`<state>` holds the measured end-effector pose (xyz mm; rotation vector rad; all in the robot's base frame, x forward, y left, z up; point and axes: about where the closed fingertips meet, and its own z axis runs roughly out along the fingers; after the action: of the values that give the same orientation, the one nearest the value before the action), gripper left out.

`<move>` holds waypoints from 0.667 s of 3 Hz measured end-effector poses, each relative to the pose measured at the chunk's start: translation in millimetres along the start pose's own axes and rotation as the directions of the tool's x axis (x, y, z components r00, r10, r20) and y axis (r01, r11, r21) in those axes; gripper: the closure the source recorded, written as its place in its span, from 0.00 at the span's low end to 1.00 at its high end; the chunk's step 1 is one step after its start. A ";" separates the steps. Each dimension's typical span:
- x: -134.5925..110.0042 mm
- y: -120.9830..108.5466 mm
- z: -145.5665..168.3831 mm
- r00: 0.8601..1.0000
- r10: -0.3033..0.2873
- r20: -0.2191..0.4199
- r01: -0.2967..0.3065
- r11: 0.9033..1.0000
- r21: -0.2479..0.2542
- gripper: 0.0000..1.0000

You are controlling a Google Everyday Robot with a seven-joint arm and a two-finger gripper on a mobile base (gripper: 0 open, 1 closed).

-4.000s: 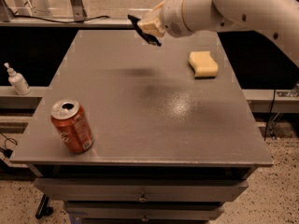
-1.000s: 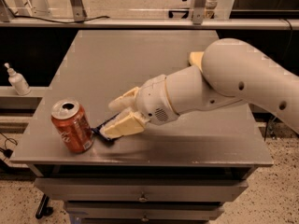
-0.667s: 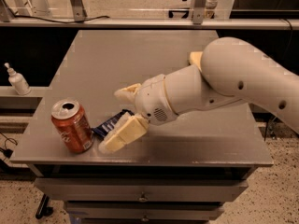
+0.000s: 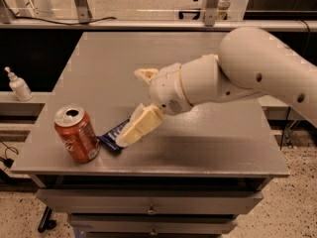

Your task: Move rxbar blueberry near coke can

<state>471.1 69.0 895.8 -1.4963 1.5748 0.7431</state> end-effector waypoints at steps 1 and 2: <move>-11.1 -62.7 -13.1 0.990 -0.142 0.010 0.140 0.984 0.107 0.00; -32.2 -128.6 -27.1 0.956 -0.294 0.015 0.284 0.936 0.209 0.00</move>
Offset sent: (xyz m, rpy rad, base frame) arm 0.1929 -0.0377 0.1007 0.0215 -0.5801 -0.0461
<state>592.1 46.6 952.1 -1.5028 1.3144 0.4301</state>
